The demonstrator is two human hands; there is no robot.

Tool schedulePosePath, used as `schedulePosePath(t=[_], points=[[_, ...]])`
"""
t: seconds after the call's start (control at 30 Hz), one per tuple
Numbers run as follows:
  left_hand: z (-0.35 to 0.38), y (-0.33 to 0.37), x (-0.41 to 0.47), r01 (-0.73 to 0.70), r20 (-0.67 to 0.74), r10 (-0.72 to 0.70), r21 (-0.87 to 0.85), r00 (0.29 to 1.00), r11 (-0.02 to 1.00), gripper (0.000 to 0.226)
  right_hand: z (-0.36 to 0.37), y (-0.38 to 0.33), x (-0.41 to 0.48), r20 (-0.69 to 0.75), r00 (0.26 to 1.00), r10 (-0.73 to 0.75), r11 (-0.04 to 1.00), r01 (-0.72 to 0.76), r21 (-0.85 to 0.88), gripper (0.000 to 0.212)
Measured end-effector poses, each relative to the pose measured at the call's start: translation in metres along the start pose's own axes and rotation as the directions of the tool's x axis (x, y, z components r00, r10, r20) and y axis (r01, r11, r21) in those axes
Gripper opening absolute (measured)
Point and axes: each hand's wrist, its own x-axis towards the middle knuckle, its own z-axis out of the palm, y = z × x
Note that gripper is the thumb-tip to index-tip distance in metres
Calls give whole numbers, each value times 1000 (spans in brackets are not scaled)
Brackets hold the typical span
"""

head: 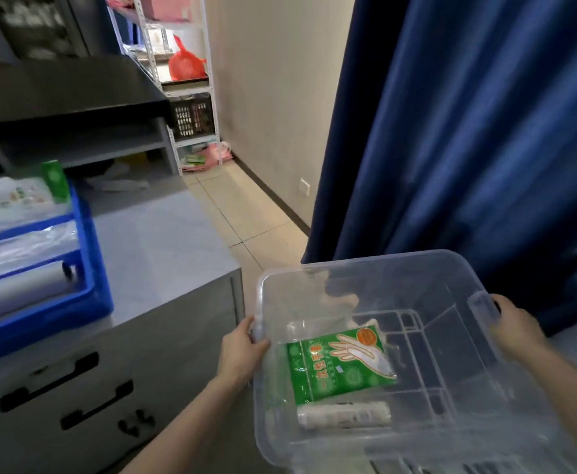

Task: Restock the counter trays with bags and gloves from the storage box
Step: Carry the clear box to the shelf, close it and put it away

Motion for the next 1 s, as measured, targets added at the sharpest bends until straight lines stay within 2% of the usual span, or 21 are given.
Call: schedulePosePath(t=[0.13,0.3,0.37,0.43,0.5,0.6,0.67,0.8,0.9,1.0], points=[[27,45,76,-1,15,2,-70,1000,998,60,-22,-19,77,-22,999,39,999,-39,-10,57],[30,98,176,15,-20,-14,42,1000,999,58,-31,-67,170,-5,999,34,999,-34,30,38],[25,115,215,20,-52,-15,94,999,995,57,-29,-94,203,23,998,65,994,-66,82,37],[16,130,253,22,-93,-9,149,996,989,53,-25,-123,237,38,999,8,997,-11,80,40],[4,139,292,33,-136,-7,187,991,982,49,-23,-158,266,25,999,-46,991,43,125,34],[-16,142,348,88,-185,-43,246,982,965,47,-13,-217,312,54,997,-63,970,48,237,33],[-29,143,385,134,-223,-75,265,972,955,43,-1,-260,349,76,992,-103,967,82,242,38],[-55,142,452,249,-348,-158,235,924,940,38,21,-351,425,118,953,-279,943,250,218,41],[-77,144,496,326,-402,-221,212,888,921,37,38,-419,475,195,922,-336,918,274,286,47],[-102,146,538,390,-462,-275,175,843,904,39,48,-493,523,239,926,-292,917,201,344,45]])
